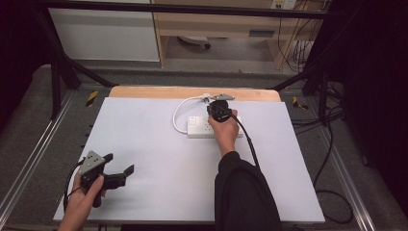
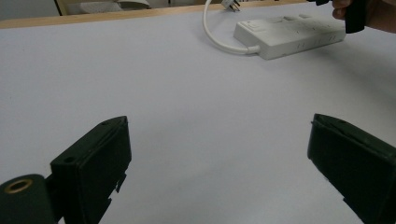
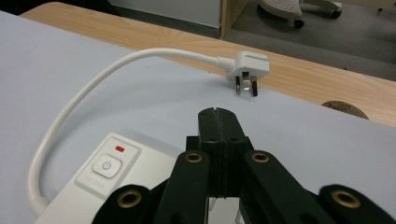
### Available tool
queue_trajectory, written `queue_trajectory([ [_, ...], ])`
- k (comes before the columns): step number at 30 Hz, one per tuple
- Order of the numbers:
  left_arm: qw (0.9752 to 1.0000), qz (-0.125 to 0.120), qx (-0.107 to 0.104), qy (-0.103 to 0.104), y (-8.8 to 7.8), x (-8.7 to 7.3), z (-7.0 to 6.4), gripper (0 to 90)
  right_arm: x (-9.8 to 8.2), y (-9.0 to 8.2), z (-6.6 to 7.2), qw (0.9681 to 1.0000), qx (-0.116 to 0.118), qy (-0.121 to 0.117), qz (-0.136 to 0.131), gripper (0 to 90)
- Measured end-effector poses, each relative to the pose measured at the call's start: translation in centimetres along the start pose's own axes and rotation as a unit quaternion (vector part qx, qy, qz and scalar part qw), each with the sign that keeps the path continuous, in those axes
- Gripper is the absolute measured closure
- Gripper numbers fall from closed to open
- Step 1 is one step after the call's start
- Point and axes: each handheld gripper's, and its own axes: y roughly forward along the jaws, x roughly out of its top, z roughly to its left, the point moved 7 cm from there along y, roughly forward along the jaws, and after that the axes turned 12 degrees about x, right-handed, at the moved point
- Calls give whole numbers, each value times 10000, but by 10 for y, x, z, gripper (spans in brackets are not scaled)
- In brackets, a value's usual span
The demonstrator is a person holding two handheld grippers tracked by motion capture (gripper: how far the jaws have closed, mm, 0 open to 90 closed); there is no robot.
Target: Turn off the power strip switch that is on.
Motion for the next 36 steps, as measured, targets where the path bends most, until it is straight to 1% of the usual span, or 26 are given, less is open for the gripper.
queue_trajectory([
  [8, 10000, 4, 9, 12, 0, 0, 0, 60, -10, -2, 0, 9999, -8, -43, 136, 900],
  [21, 10000, 7, 2, 11, 0, 0, 0, 60, -19, -2, 0, 9998, -25, -23, 205, 900],
  [22, 10000, 6, 3, 10, 0, 0, 0, 60, -20, -2, 0, 9998, -32, 11, 201, 900],
  [36, 10000, 0, -1, 28, 0, 0, -1, 60, -23, 0, 1, 9997, -13, -14, 231, 900],
])
